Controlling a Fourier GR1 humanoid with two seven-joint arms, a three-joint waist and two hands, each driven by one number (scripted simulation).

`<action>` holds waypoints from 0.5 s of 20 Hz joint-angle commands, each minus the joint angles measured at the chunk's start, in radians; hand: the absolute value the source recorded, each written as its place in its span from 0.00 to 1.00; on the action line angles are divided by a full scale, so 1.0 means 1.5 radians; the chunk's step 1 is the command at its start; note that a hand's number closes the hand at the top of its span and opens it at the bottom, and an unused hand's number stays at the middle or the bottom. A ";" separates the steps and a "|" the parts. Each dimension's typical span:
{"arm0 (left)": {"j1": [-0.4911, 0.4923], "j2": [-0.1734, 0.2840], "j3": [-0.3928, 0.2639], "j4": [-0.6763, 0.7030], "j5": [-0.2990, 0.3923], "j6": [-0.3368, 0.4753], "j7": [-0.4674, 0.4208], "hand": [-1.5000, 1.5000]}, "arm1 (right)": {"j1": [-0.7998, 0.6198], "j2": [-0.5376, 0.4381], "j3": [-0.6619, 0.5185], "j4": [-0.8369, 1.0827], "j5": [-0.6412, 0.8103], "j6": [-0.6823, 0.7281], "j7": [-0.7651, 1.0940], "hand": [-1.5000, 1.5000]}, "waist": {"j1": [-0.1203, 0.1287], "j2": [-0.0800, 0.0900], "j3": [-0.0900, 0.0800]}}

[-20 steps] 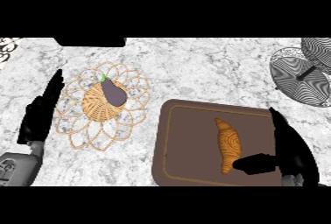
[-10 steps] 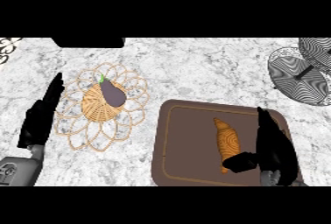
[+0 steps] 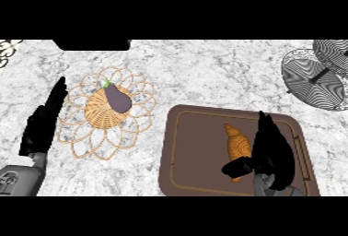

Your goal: Pick the croissant from the tray and place it in the tiered basket

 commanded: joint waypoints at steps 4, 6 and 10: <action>-0.002 -0.008 0.007 0.018 -0.003 -0.007 -0.012 0.50 | 0.009 0.035 0.004 0.003 0.018 0.065 0.161 0.00 | -0.002 0.000 0.001; 0.016 -0.018 -0.007 0.001 -0.016 0.004 -0.008 0.50 | -0.009 0.035 0.001 0.026 0.024 0.052 0.161 0.00 | 0.004 0.000 0.001; 0.015 -0.014 0.003 -0.015 -0.012 -0.005 0.000 0.50 | -0.011 0.035 -0.011 0.045 0.014 0.049 0.161 0.00 | 0.006 0.001 0.002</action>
